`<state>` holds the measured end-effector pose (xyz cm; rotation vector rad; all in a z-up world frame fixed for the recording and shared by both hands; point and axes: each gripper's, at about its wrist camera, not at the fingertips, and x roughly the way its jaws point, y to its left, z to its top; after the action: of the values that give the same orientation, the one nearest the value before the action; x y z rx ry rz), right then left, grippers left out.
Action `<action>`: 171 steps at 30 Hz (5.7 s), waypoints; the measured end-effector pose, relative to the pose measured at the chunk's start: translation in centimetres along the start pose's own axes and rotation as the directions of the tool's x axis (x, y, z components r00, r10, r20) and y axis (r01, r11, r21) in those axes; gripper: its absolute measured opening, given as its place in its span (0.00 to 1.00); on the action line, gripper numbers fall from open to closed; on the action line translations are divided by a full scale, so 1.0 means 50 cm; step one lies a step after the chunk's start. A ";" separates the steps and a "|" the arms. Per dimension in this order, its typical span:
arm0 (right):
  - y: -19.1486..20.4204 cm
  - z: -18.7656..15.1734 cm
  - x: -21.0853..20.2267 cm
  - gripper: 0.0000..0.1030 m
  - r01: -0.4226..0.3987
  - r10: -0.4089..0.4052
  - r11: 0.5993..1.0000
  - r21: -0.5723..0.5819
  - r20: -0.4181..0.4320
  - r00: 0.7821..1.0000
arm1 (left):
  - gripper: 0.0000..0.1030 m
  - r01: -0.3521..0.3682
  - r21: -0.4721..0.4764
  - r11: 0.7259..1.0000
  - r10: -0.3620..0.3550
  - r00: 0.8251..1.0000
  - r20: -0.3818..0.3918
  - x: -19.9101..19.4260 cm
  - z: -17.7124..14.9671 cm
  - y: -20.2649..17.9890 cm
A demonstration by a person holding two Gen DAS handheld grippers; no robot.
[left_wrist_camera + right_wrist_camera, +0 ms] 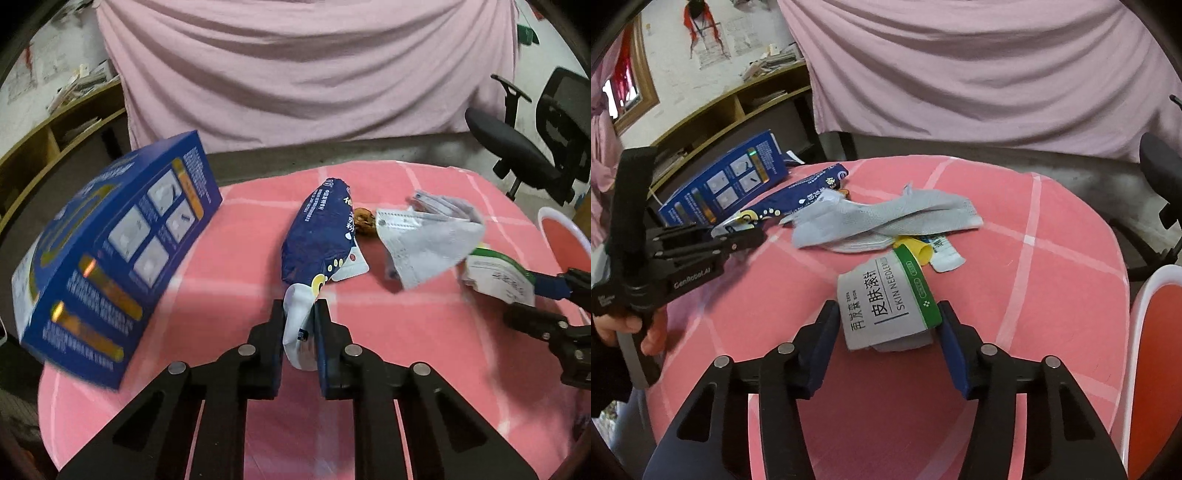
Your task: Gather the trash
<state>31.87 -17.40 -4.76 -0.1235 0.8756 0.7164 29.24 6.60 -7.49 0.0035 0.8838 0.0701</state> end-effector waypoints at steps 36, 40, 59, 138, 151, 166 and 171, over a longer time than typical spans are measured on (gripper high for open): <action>0.005 -0.114 -0.299 0.48 0.068 -0.100 0.995 0.074 0.692 0.715 | 0.07 0.140 -0.046 0.989 -0.099 0.866 0.489 -0.315 -0.023 -0.212; -0.027 -0.124 -0.327 0.39 0.090 -0.150 0.989 0.121 0.725 0.672 | 0.07 0.154 0.016 0.988 -0.139 0.841 0.522 -0.334 0.005 -0.258; -0.129 -0.152 -0.282 0.46 0.037 -0.169 0.969 0.245 0.544 0.822 | 0.07 0.254 0.000 0.967 -0.244 0.928 0.282 -0.240 -0.011 -0.342; 0.024 0.020 -0.107 1.00 0.329 -0.338 0.939 0.101 0.455 0.824 | 0.98 0.050 -0.086 0.995 -0.024 0.958 0.285 -0.122 -0.006 -0.015; -0.013 0.044 0.023 0.55 0.187 -0.190 0.982 0.041 0.092 0.977 | 0.53 0.130 -0.034 0.991 -0.129 0.991 0.026 -0.016 0.025 -0.041; 0.014 0.081 0.109 0.32 0.086 -0.093 0.990 -0.113 -0.059 0.994 | 0.18 0.069 -0.018 0.997 -0.069 0.997 -0.015 0.014 0.046 -0.067; 0.019 0.076 0.108 0.16 0.055 -0.065 0.990 -0.128 -0.075 0.995 | 0.18 0.044 -0.009 0.999 -0.045 0.999 -0.004 0.010 0.038 -0.078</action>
<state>36.10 -12.42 -6.12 -0.2910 0.8988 0.7136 31.24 2.79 -6.79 -0.0251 0.8878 0.0326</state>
